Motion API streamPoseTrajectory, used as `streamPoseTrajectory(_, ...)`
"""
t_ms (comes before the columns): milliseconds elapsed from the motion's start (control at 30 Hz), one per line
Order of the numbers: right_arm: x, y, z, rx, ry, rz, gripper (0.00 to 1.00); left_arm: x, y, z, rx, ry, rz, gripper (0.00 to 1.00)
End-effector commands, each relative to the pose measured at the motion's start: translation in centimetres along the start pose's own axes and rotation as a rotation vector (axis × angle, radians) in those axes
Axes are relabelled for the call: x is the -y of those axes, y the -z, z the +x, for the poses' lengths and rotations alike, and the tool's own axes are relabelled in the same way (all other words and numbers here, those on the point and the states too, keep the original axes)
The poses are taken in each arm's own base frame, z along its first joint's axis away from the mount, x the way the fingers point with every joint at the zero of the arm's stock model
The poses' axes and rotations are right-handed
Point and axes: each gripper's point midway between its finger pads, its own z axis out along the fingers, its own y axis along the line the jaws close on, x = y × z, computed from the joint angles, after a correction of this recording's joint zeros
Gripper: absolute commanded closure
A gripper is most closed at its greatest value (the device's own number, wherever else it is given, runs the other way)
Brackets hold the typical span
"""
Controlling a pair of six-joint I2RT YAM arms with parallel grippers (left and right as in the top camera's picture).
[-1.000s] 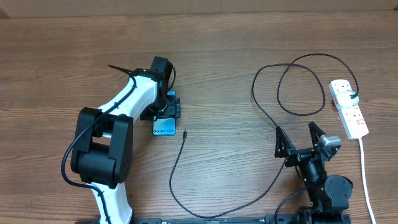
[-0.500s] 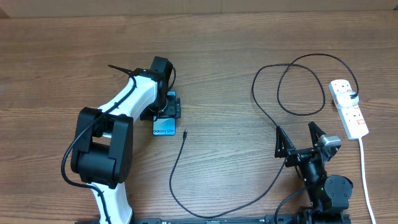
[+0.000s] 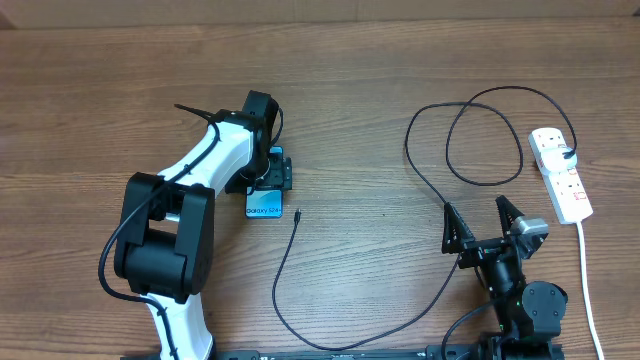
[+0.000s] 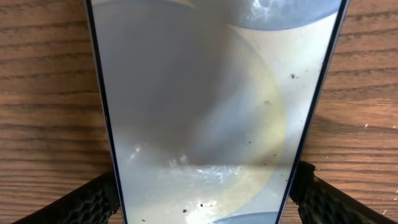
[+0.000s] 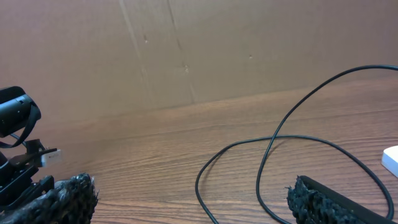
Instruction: Plug charger to phone and switch on socket
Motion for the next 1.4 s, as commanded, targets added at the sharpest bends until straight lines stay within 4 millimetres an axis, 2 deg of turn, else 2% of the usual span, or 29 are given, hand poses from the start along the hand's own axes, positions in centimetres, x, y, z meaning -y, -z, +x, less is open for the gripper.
streamPoseTrajectory(0,0.2,0.0,0.2,0.0,-0.002,0.005,0.0,0.5,-0.5,0.8,-0.024,-0.013,0.02,0.13)
streamPoseTrajectory(267,0.2,0.0,0.2,0.0,-0.002,0.005,0.0,0.5,-0.5,0.8,-0.025,-0.014,0.02,0.09)
streamPoseTrajectory(533,0.2,0.0,0.2,0.0,-0.002,0.005,0.0,0.4,-0.6,0.9,-0.031,-0.013,0.018,0.16)
streamPoseTrajectory(733,0.2,0.0,0.2,0.0,-0.002,0.005,0.0,0.5,-0.5,0.7,-0.021,-0.014,0.02,0.08)
streamPoseTrajectory(967,0.2,0.0,0.2,0.0,-0.002,0.005,0.0,0.2,-0.5,0.5,-0.01,-0.004,0.006,0.14)
streamPoseTrajectory(1233,0.2,0.0,0.2,0.0,-0.002,0.005,0.0,-0.1,-0.6,-0.4,0.029,-0.005,-0.018,0.13)
streamPoseTrajectory(1367,0.2,0.0,0.2,0.0,-0.002,0.005,0.0,-0.2,-0.5,-0.2,0.021,-0.006,-0.019,0.23)
